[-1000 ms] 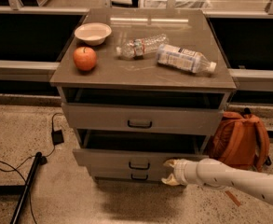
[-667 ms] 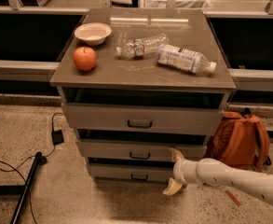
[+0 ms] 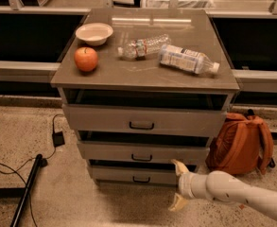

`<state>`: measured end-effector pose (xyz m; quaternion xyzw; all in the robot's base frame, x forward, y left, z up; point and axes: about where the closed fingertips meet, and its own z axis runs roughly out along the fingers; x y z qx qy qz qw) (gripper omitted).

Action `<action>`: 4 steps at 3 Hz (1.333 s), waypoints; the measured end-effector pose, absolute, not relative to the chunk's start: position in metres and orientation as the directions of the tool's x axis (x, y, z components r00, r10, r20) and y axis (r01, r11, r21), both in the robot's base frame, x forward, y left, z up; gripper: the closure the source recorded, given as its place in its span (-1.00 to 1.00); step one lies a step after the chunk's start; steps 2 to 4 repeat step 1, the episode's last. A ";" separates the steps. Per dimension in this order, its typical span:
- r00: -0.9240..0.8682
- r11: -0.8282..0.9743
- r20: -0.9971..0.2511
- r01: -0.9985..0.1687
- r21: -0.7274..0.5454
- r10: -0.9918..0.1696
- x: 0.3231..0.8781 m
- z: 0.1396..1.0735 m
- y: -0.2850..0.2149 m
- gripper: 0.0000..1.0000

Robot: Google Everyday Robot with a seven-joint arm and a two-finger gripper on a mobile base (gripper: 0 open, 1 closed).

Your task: Close middle drawer

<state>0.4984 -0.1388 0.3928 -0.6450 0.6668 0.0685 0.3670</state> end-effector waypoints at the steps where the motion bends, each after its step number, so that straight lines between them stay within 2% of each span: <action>1: 0.098 0.167 -0.584 -0.908 -0.384 -0.806 0.487 0.395 -0.148 -1.00; 4: 0.098 0.167 -0.584 -0.908 -0.384 -0.806 0.487 0.395 -0.148 -1.00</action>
Offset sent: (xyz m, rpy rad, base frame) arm 0.0000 0.0000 0.0000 0.0000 0.0000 0.0000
